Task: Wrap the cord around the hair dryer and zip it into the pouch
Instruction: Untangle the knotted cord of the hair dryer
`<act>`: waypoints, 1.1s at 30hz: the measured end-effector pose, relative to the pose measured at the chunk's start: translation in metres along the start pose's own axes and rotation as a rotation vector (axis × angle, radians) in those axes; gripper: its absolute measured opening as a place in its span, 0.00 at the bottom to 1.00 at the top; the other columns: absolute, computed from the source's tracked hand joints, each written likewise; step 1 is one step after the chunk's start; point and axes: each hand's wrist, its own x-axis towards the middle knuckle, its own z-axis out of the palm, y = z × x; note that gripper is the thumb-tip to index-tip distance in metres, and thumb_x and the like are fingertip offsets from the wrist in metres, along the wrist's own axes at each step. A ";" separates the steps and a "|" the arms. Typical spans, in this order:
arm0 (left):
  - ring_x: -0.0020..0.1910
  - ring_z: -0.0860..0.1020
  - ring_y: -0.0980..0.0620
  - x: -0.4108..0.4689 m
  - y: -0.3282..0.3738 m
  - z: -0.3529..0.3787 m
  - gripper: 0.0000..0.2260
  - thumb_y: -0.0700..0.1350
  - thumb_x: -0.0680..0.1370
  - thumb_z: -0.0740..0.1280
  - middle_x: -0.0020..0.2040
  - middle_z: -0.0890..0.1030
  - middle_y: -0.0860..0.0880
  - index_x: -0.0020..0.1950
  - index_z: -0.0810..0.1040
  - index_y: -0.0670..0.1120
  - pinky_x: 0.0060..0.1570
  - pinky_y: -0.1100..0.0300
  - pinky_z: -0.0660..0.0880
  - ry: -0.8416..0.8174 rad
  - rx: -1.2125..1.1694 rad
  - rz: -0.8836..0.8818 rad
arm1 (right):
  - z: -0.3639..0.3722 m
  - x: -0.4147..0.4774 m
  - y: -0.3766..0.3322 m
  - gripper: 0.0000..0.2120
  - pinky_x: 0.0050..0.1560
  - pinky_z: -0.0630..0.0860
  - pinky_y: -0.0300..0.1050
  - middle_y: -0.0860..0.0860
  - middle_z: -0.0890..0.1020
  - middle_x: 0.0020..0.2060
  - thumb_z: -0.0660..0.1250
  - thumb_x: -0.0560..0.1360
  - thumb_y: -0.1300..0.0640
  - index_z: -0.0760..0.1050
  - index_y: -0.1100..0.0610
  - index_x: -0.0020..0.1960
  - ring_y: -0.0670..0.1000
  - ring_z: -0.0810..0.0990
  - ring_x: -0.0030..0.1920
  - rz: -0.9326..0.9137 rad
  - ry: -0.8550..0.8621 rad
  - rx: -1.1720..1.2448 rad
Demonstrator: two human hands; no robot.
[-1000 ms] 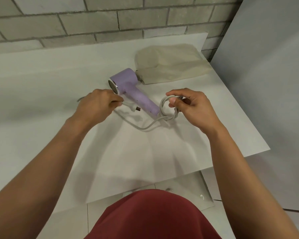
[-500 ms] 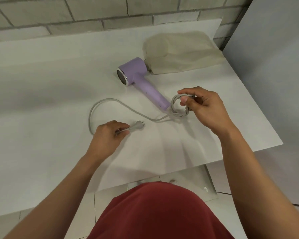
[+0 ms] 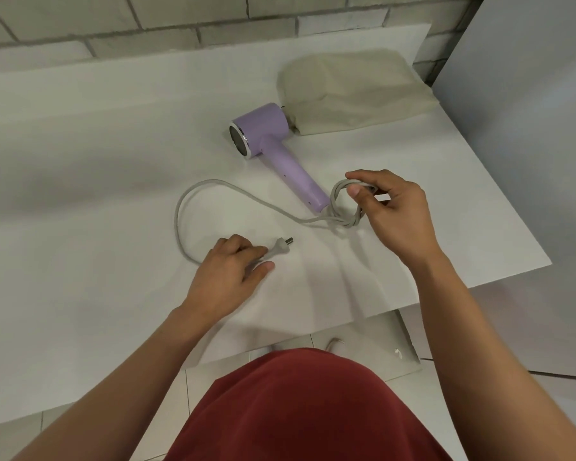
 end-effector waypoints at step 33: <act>0.48 0.80 0.58 0.055 0.046 -0.031 0.09 0.48 0.83 0.67 0.51 0.83 0.52 0.60 0.84 0.49 0.53 0.61 0.76 0.160 -0.431 0.179 | 0.018 -0.056 0.036 0.09 0.59 0.82 0.51 0.44 0.86 0.51 0.65 0.82 0.50 0.83 0.47 0.58 0.52 0.85 0.53 0.404 0.082 -0.027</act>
